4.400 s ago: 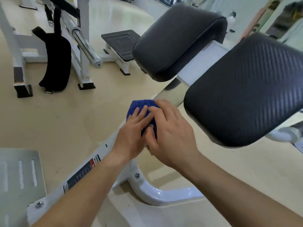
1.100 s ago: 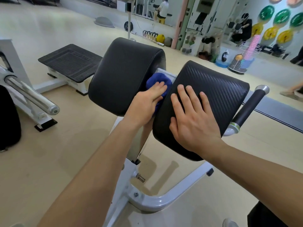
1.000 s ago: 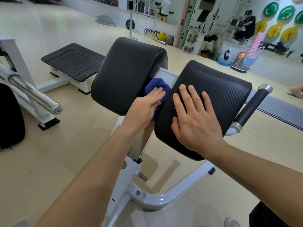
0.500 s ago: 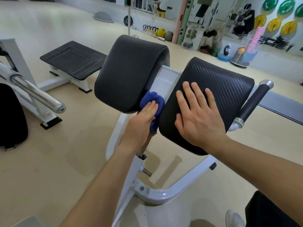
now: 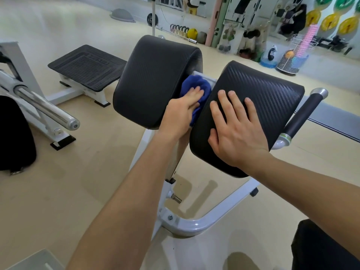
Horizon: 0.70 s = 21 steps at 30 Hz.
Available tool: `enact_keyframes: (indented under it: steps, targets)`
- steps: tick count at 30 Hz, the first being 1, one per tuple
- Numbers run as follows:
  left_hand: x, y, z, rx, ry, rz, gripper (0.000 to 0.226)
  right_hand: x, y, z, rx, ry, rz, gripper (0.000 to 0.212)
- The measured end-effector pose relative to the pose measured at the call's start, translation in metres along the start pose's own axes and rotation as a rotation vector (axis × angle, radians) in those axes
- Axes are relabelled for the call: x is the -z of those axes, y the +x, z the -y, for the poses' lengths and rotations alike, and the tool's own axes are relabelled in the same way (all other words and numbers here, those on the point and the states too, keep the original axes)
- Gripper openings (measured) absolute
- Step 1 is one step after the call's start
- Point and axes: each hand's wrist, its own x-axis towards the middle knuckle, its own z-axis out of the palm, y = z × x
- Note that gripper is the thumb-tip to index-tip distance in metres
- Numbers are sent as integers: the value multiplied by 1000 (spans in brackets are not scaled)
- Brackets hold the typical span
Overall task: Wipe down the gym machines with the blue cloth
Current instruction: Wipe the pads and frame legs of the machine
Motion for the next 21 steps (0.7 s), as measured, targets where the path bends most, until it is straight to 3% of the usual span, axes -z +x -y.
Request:
enact_keyframes:
  steps: [3,9,11,14,15,19,21]
  targets:
    - [0,-41,18,100,-63,5,42,0,-2,0,3,-2,10,64]
    - [-6,-104,15,599,-686,-166,32,1,-2,-1,14,11,5,63]
    - [-9,-120,17,626,-598,-215,32,1,-3,0,18,22,2,63]
    - [-13,-147,19,571,-200,-193,38,1,-3,0,44,41,0,63]
    - [-14,-154,19,591,-201,-196,40,1,-2,-2,53,46,-2,62]
    - [-9,-185,3,774,-697,-340,20,10,-13,7,153,70,-25,55]
    - [-8,-204,2,837,-672,-344,27,5,-32,34,268,132,-57,46]
